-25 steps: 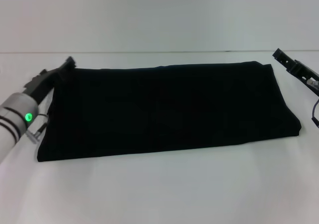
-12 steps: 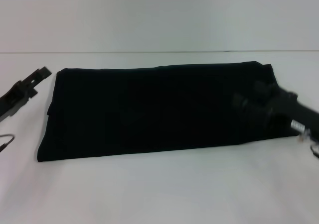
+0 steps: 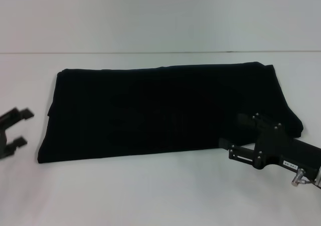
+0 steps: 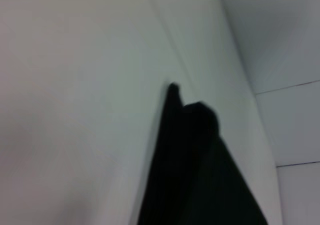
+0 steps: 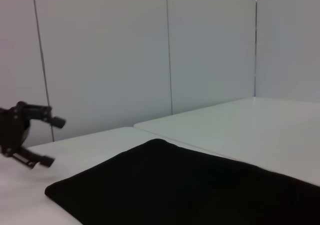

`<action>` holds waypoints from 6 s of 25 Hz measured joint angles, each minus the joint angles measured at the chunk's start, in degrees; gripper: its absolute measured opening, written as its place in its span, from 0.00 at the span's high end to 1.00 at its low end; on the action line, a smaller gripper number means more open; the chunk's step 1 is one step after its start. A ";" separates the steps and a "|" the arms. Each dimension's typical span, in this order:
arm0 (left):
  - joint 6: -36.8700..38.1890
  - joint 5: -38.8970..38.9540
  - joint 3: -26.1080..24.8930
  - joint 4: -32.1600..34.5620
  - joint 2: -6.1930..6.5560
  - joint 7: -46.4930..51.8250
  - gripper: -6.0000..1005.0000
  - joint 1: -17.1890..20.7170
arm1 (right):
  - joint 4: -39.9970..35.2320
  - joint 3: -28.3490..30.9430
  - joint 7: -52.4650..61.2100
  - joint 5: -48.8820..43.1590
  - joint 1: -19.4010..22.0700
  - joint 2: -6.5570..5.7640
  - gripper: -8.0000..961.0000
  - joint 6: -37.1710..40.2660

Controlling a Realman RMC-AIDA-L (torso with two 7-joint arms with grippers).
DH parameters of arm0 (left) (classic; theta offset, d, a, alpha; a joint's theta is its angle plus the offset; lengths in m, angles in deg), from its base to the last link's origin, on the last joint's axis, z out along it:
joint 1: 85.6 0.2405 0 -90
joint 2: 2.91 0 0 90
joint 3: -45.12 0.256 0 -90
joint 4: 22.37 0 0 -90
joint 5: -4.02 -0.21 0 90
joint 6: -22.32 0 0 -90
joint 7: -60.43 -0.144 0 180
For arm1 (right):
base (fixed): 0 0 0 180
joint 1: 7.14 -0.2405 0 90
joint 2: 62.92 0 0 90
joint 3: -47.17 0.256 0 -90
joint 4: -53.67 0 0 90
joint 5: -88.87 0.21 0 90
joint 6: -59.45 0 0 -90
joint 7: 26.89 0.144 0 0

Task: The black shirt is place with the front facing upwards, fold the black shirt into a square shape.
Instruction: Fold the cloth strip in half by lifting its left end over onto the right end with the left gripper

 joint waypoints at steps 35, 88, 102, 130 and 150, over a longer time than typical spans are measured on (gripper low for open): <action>0.81 -14.48 -0.28 -1.17 1.56 12.68 0.06 -4.05 | 2.90 -3.63 -5.55 -0.11 -0.02 0.08 0.08 -3.20; -6.66 -15.13 3.28 -7.83 3.14 13.59 0.06 -11.26 | 3.56 -3.63 -5.56 -0.11 -0.62 0.12 0.08 -4.16; -7.13 -14.88 5.81 -6.62 2.92 10.02 0.33 -11.33 | 3.56 -3.60 -5.56 0.33 -0.48 0.17 0.08 -3.70; -11.94 -10.94 0.38 -4.29 3.88 2.18 0.95 -9.68 | 5.12 -3.06 -5.42 0.60 -1.33 0.26 0.08 -3.45; -3.77 6.88 3.24 -5.08 4.49 -2.52 0.96 -16.06 | 7.24 1.19 -4.95 0.68 3.07 -0.11 0.08 -4.50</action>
